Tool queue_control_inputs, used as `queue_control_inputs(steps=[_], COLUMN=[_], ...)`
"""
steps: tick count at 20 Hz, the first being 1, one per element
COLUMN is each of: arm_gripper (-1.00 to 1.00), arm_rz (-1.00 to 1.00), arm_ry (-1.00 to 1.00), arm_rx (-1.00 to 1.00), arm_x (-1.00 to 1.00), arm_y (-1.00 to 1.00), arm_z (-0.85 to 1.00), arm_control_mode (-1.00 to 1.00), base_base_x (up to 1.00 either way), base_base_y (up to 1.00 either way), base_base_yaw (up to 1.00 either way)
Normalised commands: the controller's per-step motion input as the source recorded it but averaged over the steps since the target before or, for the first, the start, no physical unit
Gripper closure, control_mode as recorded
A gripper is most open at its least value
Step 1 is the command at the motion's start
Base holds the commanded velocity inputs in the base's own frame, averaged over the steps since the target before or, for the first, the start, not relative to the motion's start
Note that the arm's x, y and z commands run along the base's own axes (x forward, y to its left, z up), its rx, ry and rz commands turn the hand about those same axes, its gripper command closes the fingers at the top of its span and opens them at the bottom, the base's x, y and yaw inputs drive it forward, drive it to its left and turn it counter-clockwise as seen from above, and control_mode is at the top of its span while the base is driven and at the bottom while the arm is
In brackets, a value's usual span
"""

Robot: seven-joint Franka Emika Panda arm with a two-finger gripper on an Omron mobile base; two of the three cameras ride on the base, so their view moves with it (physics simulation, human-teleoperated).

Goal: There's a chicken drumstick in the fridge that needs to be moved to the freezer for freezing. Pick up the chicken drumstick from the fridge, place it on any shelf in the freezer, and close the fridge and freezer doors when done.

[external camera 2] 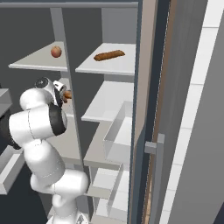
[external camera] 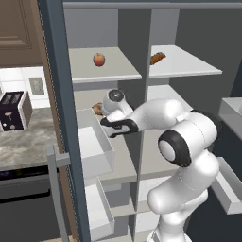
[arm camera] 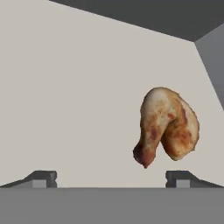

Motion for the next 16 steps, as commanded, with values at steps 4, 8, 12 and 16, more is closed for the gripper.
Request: queue_control_inputs(steps=[4, 8, 12, 16], arm_gripper=[-1.0, -1.0, -1.0, -1.0], arm_rz=[0.0, 0.0, -0.01, -0.01], arm_ry=[-0.16, -0.08, -0.04, 0.0], arm_rx=[0.0, 0.0, 0.01, 0.05], arm_x=[-0.66, -0.74, -0.86, -0.96], arm_y=[0.0, 0.0, -0.11, -0.17], arm_z=[0.27, 0.29, 0.43, 0.54], arm_control_mode=[-1.0, -1.0, -1.0, -1.0], base_base_x=[0.0, 0.0, 0.0, 0.0], base_base_y=[0.0, 0.0, 0.0, 0.0], base_base_yaw=[0.0, 0.0, 0.0, 0.0])
